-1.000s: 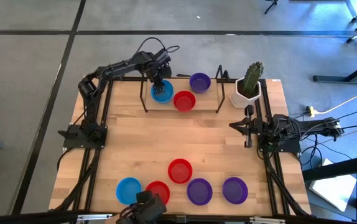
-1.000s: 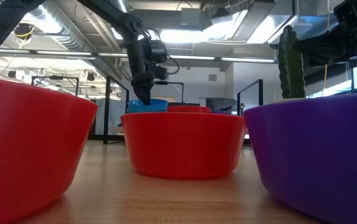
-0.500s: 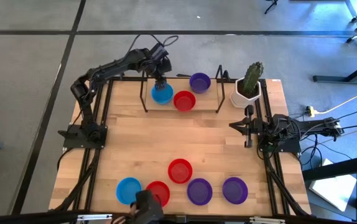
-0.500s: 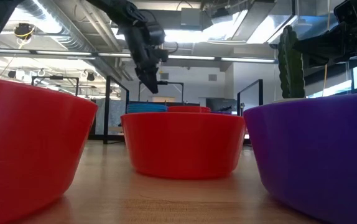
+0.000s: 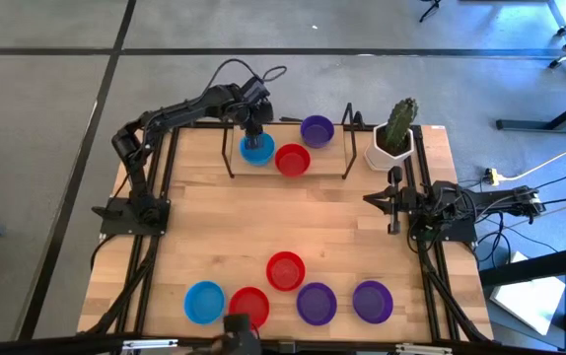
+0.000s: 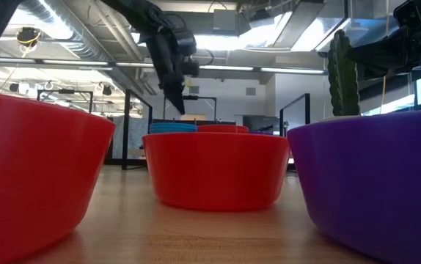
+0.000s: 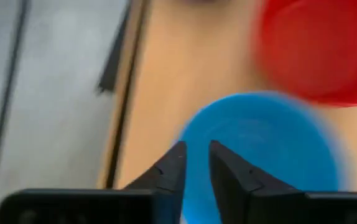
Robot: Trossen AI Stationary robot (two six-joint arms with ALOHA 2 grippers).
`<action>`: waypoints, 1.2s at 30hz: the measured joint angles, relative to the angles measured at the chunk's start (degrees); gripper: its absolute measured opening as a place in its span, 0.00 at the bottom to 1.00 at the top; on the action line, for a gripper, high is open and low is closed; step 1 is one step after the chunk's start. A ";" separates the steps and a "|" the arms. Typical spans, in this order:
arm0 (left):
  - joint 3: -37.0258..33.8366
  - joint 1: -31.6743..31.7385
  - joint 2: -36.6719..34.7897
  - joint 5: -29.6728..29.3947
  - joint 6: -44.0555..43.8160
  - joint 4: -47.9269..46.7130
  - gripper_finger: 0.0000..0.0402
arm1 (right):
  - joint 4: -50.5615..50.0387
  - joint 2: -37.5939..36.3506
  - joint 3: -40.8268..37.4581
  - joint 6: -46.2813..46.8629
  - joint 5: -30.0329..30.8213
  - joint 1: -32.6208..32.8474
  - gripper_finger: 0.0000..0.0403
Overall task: Pick & Place Mini bowls
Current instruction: Stack the red bowl on the red bowl on the shelf
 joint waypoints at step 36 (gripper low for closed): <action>-81.82 -37.06 -85.14 7.71 -11.38 66.99 0.00 | 0.96 -0.01 0.00 -0.19 0.45 0.02 0.06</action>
